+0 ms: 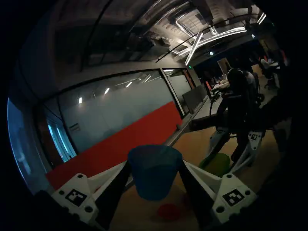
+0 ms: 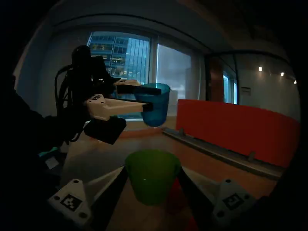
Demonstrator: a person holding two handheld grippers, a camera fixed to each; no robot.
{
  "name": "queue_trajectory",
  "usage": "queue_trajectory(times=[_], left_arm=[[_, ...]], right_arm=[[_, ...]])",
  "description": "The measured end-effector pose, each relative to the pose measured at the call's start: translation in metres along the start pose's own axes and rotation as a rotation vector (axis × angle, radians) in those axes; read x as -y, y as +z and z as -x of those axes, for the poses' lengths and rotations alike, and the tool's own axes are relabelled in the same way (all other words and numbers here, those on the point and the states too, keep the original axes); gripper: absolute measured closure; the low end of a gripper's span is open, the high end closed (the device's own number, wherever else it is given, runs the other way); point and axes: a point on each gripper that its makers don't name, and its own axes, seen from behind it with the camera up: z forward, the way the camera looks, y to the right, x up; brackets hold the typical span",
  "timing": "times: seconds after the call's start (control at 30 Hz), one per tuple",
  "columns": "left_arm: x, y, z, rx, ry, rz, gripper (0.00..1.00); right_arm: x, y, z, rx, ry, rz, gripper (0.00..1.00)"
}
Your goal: Pour water
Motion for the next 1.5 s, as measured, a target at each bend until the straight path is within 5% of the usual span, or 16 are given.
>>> queue_trajectory(times=[0.5,1.5], left_arm=[[-0.003,-0.001,-0.025,-0.017,0.217,-0.024,0.14],[-0.001,0.005,-0.046,-0.042,0.490,-0.075,0.14]], right_arm=[[0.013,0.011,0.000,-0.008,0.008,-0.037,0.09],[0.018,0.016,0.001,-0.005,0.003,-0.059,0.09]])
